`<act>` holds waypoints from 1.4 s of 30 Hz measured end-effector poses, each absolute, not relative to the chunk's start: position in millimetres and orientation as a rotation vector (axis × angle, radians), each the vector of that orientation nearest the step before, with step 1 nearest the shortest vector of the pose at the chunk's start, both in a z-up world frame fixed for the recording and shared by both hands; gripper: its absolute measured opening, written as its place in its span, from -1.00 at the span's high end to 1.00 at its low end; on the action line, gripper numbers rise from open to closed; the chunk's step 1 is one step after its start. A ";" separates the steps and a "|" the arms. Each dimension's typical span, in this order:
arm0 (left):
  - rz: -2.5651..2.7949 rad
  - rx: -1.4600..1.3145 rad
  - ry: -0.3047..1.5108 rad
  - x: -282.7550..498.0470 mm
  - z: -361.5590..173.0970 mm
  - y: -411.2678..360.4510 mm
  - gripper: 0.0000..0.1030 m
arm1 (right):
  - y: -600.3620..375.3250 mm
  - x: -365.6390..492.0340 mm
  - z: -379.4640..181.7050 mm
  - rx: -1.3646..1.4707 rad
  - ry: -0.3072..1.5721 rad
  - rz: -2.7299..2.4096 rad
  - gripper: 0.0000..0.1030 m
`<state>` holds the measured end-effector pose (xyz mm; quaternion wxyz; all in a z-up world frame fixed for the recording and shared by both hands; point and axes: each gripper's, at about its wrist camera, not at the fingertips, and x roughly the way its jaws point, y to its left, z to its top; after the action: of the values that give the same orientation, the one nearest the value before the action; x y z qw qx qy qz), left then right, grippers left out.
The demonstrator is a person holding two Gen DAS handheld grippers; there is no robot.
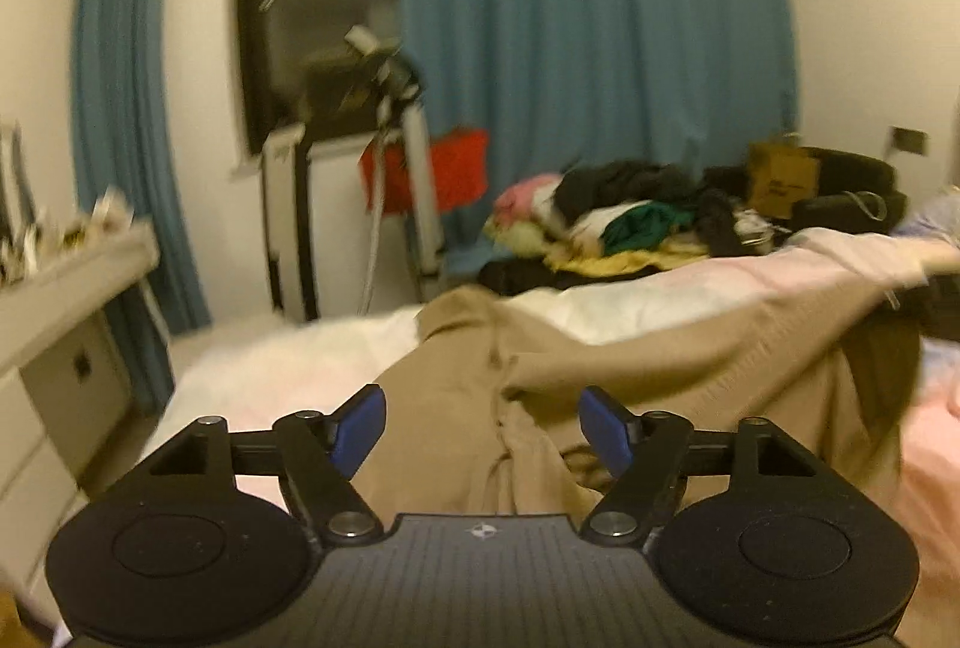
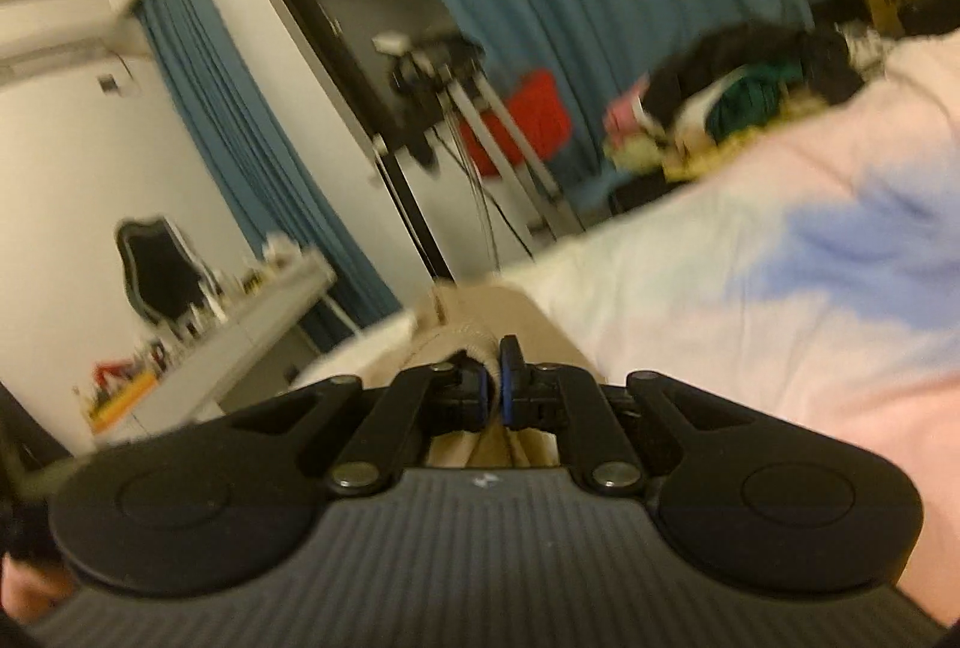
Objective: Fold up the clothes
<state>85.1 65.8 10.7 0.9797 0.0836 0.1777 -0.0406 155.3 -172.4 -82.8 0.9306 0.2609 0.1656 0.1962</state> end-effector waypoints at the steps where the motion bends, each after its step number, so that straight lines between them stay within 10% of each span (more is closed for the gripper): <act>1: -0.112 0.196 0.345 81.2 9.8 55.8 -0.47 | -174.5 152.3 -78.7 0.546 0.319 0.411 0.86; 11: -0.119 0.538 0.299 104.3 -50.5 -65.6 -0.41 | -184.6 120.2 -51.6 0.554 0.203 0.465 0.85; 19: -0.066 0.439 0.260 101.3 -30.6 -60.5 0.71 | -188.0 127.3 -63.6 0.500 0.272 0.407 0.85; 30: -0.188 0.082 0.358 54.3 6.3 14.0 0.72 | -170.0 131.0 -72.6 0.456 0.284 0.379 0.85; 34: -0.126 0.086 0.380 69.1 -2.3 17.1 0.32 | -164.5 109.2 -58.5 0.438 0.179 0.419 0.85; 42: 0.034 0.076 0.423 118.0 -27.4 -0.8 0.15 | -164.4 91.2 -51.9 0.433 0.152 0.473 0.85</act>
<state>118.0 -0.8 -27.4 0.9769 0.0378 0.2098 0.0167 91.2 -164.4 -51.9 0.9463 0.2125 0.0744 0.2322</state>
